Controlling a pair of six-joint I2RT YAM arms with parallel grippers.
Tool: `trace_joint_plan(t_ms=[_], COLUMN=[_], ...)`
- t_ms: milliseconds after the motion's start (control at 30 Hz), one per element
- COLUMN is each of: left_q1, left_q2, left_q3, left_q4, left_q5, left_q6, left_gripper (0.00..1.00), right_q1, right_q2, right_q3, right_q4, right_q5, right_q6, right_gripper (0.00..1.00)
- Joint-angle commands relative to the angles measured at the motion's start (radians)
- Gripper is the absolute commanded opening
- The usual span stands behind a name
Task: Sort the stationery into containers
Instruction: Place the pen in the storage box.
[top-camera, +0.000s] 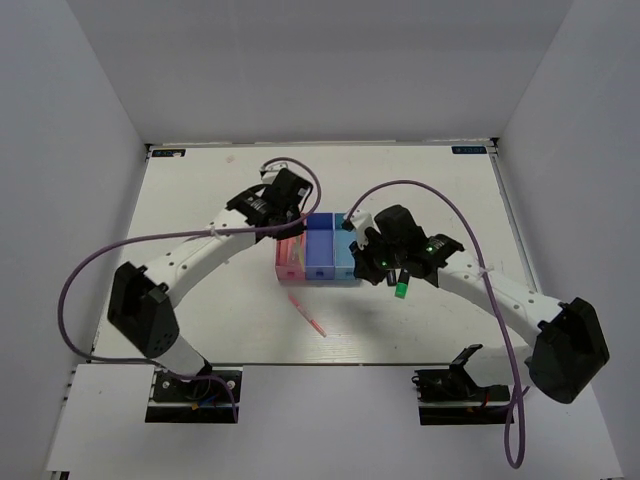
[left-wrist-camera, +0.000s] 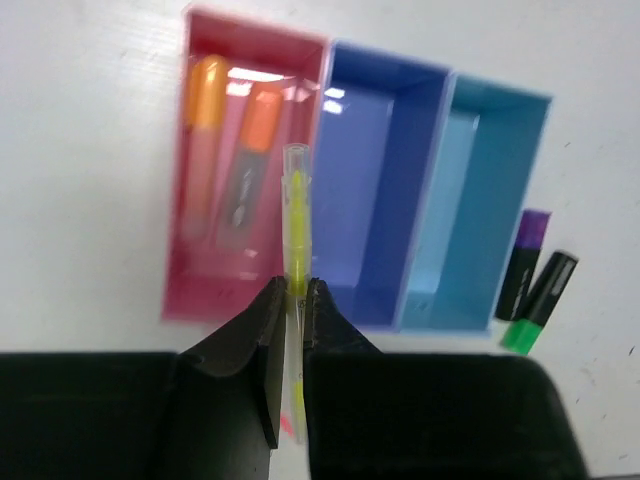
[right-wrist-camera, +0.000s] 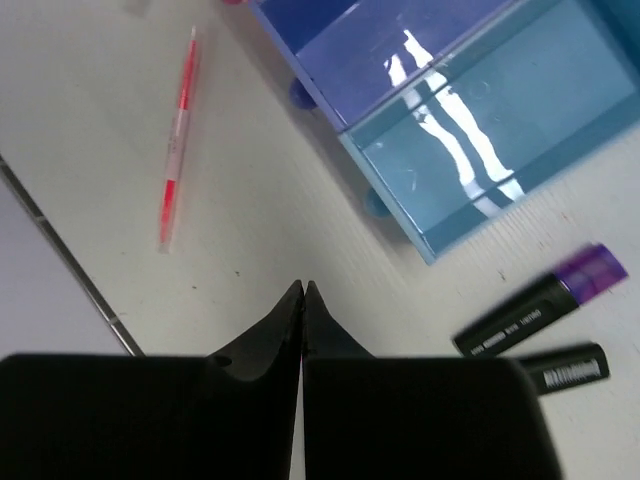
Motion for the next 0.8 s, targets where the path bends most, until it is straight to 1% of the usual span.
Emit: trace_joint_plan(t_ms=[0, 33, 100, 133, 167, 267, 300, 400, 433, 500, 533, 567, 667, 767], left_q1=[-0.010, -0.011, -0.014, -0.013, -0.017, -0.022, -0.023, -0.026, -0.026, -0.025, -0.025, -0.025, -0.026, -0.037], left_q2=[0.124, 0.187, 0.233, 0.282, 0.299, 0.365, 0.388, 0.415, 0.419, 0.415, 0.415, 0.410, 0.401, 0.361], left_q3=[0.129, 0.179, 0.270, 0.285, 0.324, 0.350, 0.368, 0.362, 0.353, 0.342, 0.333, 0.333, 0.350, 0.359], left_q4=[0.042, 0.045, 0.048, 0.058, 0.062, 0.079, 0.078, 0.074, 0.074, 0.081, 0.085, 0.084, 0.076, 0.068], left_q5=[0.021, 0.020, 0.007, -0.002, -0.011, -0.023, -0.025, -0.037, -0.040, -0.049, -0.048, -0.046, -0.042, -0.051], left_q6=[0.051, 0.062, 0.087, 0.090, 0.101, 0.117, 0.124, 0.128, 0.127, 0.125, 0.128, 0.130, 0.136, 0.147], left_gripper=[0.00, 0.00, 0.00, 0.00, 0.00, 0.00, 0.03, 0.11, 0.25, 0.33, 0.41, 0.43, 0.44, 0.44], right_q1=[-0.007, -0.009, -0.007, -0.009, -0.009, -0.013, -0.015, -0.016, -0.013, -0.015, -0.015, -0.015, -0.012, -0.004], right_q2=[-0.071, -0.101, -0.118, -0.140, -0.147, -0.160, -0.161, -0.164, -0.167, -0.167, -0.166, -0.166, -0.149, -0.114], right_q3=[-0.033, -0.044, -0.079, -0.101, -0.103, -0.113, -0.113, -0.116, -0.118, -0.123, -0.124, -0.123, -0.116, -0.095], right_q4=[0.016, 0.018, 0.027, 0.033, 0.039, 0.036, 0.036, 0.036, 0.036, 0.036, 0.041, 0.041, 0.018, -0.016], right_q5=[0.111, 0.108, 0.085, 0.079, 0.056, 0.027, 0.005, -0.007, -0.012, -0.016, -0.024, -0.029, -0.070, -0.150], right_q6=[0.000, -0.007, -0.016, -0.019, -0.027, -0.039, -0.042, -0.046, -0.050, -0.050, -0.053, -0.056, -0.082, -0.108], right_gripper=[0.00, 0.00, 0.00, 0.01, 0.22, 0.38, 0.41, 0.42, 0.42, 0.44, 0.46, 0.46, 0.50, 0.43])
